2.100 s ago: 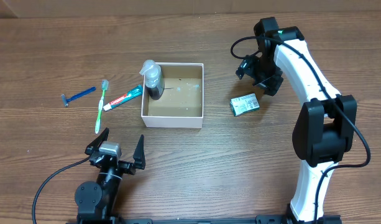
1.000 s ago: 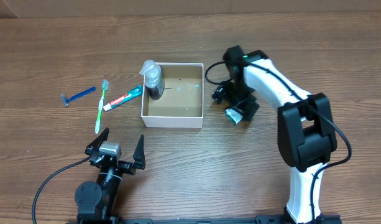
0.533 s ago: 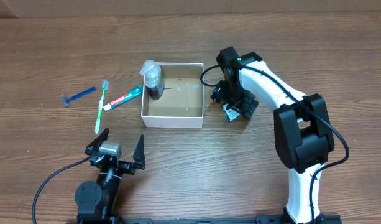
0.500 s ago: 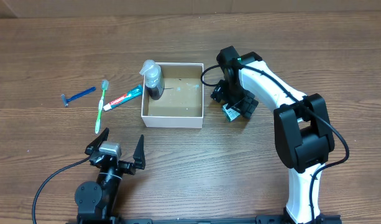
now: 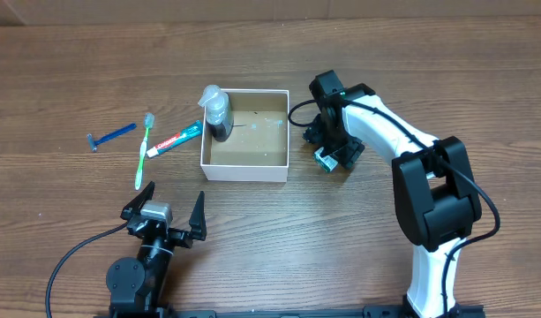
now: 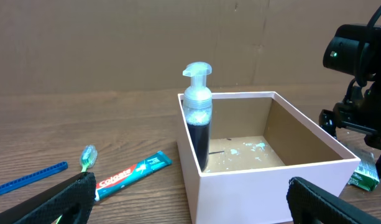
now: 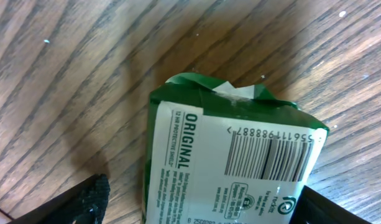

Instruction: Pack container

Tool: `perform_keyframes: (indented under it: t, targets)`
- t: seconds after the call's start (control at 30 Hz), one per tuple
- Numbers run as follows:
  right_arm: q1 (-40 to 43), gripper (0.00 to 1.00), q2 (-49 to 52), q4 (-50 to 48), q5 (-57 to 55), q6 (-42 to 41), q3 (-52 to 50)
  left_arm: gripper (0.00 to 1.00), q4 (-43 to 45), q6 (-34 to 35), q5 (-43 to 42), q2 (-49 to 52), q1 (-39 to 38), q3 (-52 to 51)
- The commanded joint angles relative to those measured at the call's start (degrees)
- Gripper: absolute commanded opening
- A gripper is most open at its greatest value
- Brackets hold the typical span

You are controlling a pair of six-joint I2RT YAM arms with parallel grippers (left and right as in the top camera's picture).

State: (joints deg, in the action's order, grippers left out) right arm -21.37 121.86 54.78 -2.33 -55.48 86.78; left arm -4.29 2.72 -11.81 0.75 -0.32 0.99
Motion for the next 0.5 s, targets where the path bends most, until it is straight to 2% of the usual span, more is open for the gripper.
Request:
perform_keyframes:
  t: [0.0, 0.2, 0.27, 0.3, 0.47]
  targets:
    - [1.2, 0.79, 1.9, -0.3, -0.6, 1.2, -2.7, 1.0, 0.1, -1.3, 0.0, -0.5, 0.4, -0.3]
    - [1.3, 0.7, 1.9, 0.9, -0.7, 6.8, -2.7, 1.0, 0.1, -1.2, 0.0, -0.5, 0.4, -0.3]
    - [1.7, 0.65, 1.9, 2.1, -0.7, 8.1, -2.2, 1.0, 0.1, -1.3, 0.0, -0.5, 0.4, -0.3]
    - [2.1, 0.59, 1.9, 3.1, -0.8, 9.4, -1.6, 1.0, 0.1, -1.3, 0.0, -0.5, 0.4, -0.3]
    - [4.2, 0.58, 1.9, 8.5, -0.8, 11.1, 1.7, 1.0, 0.1, -1.3, 0.0, -0.5, 0.4, -0.3]
